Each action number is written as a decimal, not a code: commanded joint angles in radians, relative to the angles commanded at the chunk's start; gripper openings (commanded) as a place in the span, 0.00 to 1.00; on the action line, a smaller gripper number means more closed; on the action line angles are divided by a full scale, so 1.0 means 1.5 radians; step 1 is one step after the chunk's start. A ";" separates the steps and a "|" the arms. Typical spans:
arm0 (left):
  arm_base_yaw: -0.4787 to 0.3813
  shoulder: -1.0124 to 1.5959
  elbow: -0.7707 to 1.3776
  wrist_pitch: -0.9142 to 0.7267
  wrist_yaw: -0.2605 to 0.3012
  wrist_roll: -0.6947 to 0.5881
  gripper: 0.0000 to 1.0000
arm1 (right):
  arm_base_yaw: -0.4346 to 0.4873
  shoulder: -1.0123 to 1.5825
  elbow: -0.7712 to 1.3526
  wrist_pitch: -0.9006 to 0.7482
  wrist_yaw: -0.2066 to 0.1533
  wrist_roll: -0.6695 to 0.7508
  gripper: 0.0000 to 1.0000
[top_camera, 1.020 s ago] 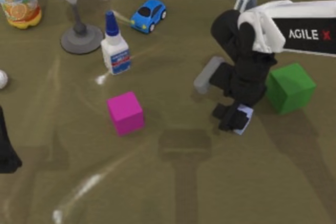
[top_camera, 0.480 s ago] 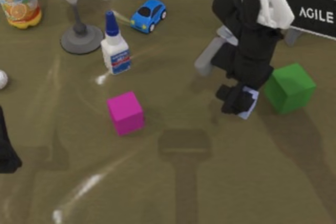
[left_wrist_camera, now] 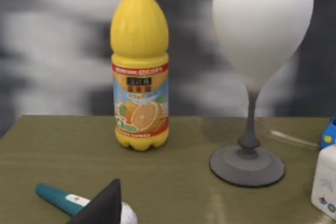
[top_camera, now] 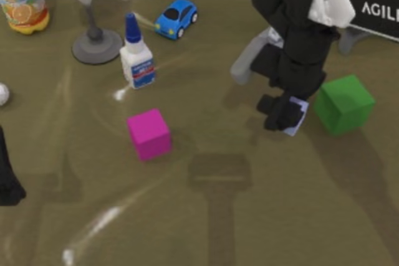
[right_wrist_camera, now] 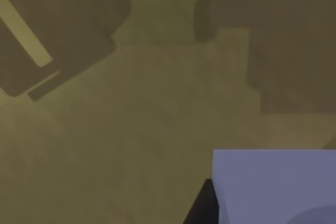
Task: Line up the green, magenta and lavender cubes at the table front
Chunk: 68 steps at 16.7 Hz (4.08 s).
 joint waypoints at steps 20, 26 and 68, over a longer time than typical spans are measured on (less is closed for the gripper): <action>0.000 0.000 0.000 0.000 0.000 0.000 1.00 | 0.198 -0.266 -0.382 0.110 -0.007 -0.174 0.00; 0.000 0.000 0.000 0.000 0.000 0.000 1.00 | 0.202 -0.214 -0.462 0.244 -0.007 -0.175 0.00; -0.002 0.007 0.007 -0.005 0.000 0.003 1.00 | 0.200 -0.295 -0.366 0.070 -0.008 -0.179 1.00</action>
